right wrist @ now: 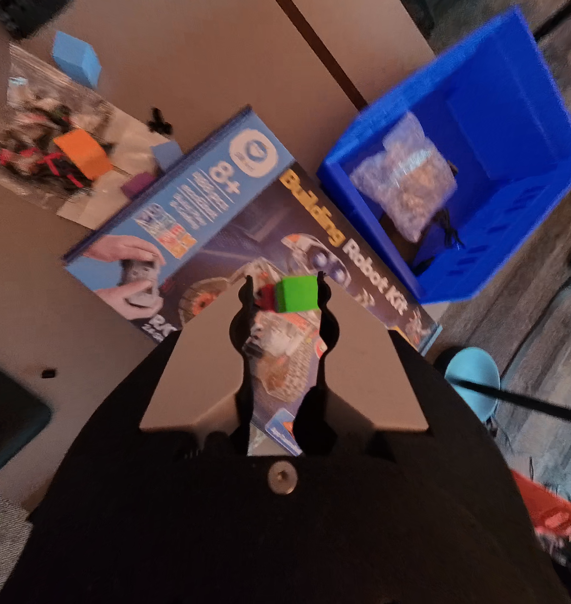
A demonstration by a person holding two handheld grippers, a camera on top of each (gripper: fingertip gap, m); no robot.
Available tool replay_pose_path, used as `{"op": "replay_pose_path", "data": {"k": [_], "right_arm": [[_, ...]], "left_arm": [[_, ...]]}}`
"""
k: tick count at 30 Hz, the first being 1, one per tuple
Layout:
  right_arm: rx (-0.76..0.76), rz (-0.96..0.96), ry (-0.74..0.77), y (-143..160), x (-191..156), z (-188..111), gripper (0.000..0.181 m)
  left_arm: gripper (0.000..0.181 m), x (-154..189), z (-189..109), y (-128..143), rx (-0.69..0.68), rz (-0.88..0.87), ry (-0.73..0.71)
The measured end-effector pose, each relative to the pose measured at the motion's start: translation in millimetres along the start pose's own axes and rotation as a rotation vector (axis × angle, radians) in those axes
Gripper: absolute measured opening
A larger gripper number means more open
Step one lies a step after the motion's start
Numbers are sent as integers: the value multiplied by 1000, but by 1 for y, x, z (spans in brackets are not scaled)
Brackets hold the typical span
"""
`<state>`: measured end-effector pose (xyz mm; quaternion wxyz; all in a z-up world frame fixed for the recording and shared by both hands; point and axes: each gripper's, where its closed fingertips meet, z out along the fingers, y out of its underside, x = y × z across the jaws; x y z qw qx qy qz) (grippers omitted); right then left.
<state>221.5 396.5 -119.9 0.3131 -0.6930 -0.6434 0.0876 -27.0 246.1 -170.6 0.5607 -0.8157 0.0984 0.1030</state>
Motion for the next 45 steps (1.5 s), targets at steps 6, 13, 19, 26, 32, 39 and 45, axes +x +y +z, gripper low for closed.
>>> {"op": "replay_pose_path", "data": {"k": [6,13,19,26,32,39,45], "right_arm": [[51,-244,-225,-56,-111,36,44],[-109,-379,-332,-61,-180,127,46],[-98,-362,-371,-63,-184,132,27],[35,-150,-153,-59,-76,33,27],[-18,1,-53,-11,7,-12,27],[-37,59,-114,8,19,-8,27],[-58,62,-143,10,13,5,27]], "left_arm": [[9,-1,0,1,-2,1,-3],[9,-6,-2,0,7,-15,-9],[9,-4,-4,-3,16,-8,-6],[9,-3,-4,-5,21,-13,-4],[9,0,-4,-5,18,-2,-5],[9,-2,-1,-1,6,-11,-5],[9,-2,0,0,2,-7,-4]]}}
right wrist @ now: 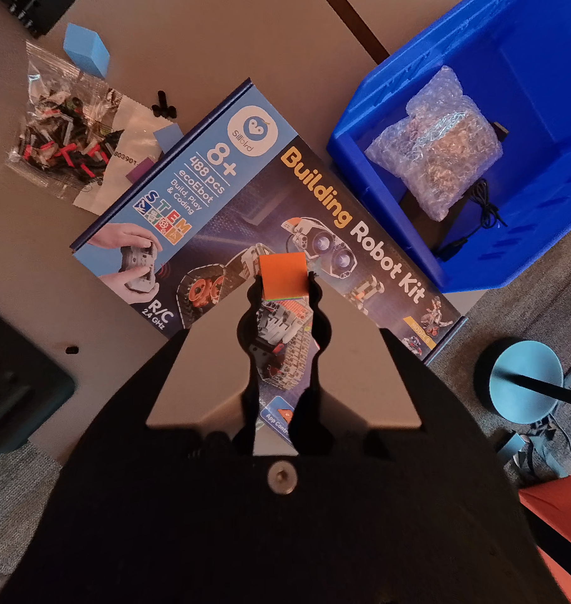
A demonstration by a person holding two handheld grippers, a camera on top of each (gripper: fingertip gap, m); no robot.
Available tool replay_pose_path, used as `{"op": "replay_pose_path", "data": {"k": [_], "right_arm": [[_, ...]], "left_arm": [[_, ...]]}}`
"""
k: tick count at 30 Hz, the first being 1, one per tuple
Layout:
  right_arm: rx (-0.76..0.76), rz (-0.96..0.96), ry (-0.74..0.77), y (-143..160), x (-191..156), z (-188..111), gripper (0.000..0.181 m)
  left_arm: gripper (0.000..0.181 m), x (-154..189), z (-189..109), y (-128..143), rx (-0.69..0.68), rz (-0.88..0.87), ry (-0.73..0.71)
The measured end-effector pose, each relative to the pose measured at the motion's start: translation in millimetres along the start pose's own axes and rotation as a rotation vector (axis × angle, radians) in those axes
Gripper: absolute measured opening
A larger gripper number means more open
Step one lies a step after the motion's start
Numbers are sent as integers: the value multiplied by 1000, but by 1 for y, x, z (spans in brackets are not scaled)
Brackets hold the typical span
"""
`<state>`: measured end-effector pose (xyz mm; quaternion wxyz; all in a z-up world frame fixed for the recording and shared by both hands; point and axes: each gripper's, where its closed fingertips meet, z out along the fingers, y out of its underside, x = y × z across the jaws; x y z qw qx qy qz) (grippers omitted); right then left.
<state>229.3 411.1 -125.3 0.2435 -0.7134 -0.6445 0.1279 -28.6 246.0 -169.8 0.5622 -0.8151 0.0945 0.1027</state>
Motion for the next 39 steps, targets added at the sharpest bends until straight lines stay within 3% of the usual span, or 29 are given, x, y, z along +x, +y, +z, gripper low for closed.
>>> {"op": "replay_pose_path", "data": {"k": [5,14,18,21,24,26,31,35,39], "right_arm": [[-2,-3,13,0,1,1,32],[9,3,21,-1,3,-1,27],[-19,3,30,4,4,3,38],[49,-11,108,-11,6,-12,43],[142,-97,85,-42,-24,-20,43],[102,-192,23,-53,-57,-2,46],[-100,-435,-83,-59,-124,75,54],[-223,-551,-145,-52,-145,119,52],[-314,-603,-135,-47,-141,141,49]], "left_arm": [[9,0,0,0,0,0,2],[9,0,0,0,2,0,2],[9,0,0,-1,2,1,2],[9,0,-1,-1,3,-1,0],[9,0,0,-1,1,0,1],[9,1,1,0,-2,3,1],[9,-1,-1,0,3,-2,-5],[9,-4,-3,-2,11,-11,-6],[9,-2,-4,-4,18,-6,-2]]}}
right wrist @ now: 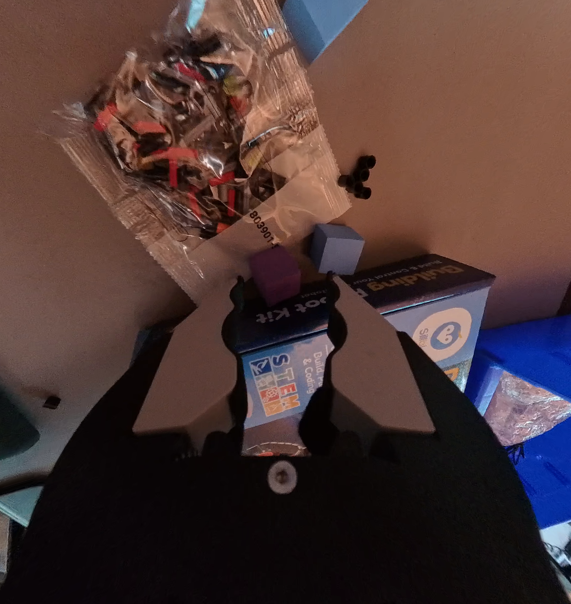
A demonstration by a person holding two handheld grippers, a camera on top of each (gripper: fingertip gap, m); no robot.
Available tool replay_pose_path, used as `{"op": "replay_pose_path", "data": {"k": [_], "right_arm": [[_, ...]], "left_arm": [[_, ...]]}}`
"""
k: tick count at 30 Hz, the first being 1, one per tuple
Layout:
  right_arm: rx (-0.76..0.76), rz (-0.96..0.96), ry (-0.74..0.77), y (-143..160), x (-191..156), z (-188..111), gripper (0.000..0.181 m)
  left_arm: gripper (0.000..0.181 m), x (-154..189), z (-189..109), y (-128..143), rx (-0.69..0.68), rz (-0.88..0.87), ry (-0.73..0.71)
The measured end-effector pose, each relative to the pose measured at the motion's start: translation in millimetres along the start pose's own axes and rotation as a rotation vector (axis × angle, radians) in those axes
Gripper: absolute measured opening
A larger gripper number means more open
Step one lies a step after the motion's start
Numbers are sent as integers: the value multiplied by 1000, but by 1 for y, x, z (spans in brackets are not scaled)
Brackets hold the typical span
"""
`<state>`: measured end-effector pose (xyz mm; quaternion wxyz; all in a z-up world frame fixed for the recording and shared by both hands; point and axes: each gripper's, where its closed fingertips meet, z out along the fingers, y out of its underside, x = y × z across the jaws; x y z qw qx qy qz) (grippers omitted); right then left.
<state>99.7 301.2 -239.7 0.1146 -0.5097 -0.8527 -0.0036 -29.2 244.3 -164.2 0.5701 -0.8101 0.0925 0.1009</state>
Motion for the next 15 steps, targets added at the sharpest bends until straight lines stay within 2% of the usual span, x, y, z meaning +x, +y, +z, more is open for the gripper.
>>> {"op": "replay_pose_path", "data": {"k": [4,6,9,12,15], "right_arm": [[-81,-24,-41,8,-4,14,38],[-66,-25,-53,3,-5,15,28],[-52,-22,-52,2,-6,12,28],[60,24,-30,-6,-3,-10,28],[220,124,42,-7,12,-55,28]], "left_arm": [[9,1,-1,-2,4,4,2],[9,1,-1,-2,7,4,1],[9,1,-1,-2,6,3,1],[9,1,-2,-2,7,3,0],[9,1,-2,-3,7,4,0]]}}
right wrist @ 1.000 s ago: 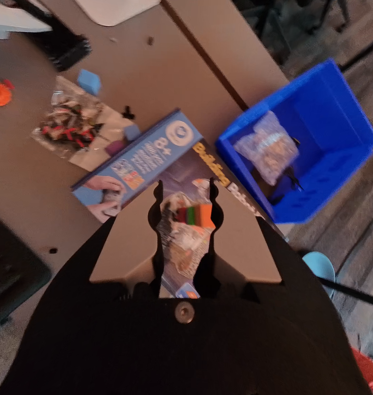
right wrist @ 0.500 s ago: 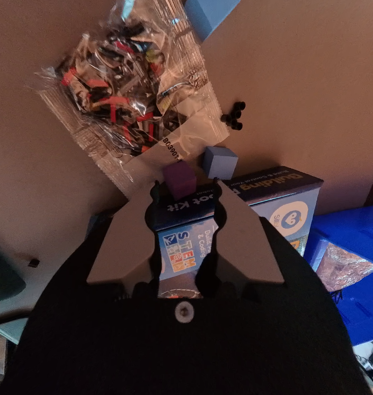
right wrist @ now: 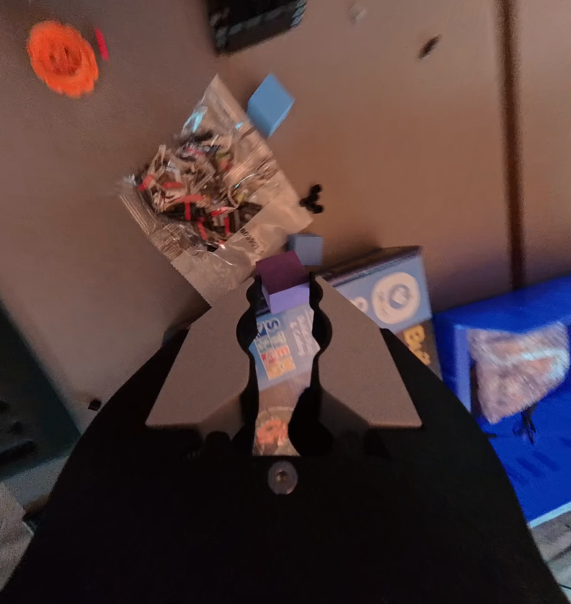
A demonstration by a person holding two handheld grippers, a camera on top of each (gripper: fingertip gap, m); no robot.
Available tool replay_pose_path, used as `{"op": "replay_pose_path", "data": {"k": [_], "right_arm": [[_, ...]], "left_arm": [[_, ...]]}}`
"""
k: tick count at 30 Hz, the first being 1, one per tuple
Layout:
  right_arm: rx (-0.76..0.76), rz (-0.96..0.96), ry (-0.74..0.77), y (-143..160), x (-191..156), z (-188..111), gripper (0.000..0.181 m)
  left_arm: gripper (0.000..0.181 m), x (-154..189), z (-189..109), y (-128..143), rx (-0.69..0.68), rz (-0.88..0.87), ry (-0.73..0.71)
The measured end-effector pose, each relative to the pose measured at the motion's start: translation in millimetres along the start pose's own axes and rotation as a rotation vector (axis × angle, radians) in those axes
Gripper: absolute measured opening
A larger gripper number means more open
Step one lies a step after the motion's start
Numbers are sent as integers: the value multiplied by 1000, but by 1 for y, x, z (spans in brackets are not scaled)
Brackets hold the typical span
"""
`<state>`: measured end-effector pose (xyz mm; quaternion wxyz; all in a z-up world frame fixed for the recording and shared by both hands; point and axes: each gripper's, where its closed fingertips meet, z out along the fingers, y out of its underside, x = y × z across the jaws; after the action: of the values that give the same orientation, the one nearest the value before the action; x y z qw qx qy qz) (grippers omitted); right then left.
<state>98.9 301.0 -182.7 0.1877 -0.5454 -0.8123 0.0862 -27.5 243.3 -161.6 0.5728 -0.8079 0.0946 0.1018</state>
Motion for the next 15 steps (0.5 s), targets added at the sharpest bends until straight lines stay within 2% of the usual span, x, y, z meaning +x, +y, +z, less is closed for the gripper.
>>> {"op": "replay_pose_path", "data": {"k": [3,7,10,15], "right_arm": [[152,137,129,7,31,-60,28],[300,351,251,45,66,-124,28],[319,458,295,78,79,-138,28],[325,553,322,110,88,-134,28]], "left_arm": [[9,1,0,-1,3,2,1],[9,2,-1,-2,5,3,2],[9,2,0,-1,1,0,3],[9,1,0,0,0,-1,0]]}}
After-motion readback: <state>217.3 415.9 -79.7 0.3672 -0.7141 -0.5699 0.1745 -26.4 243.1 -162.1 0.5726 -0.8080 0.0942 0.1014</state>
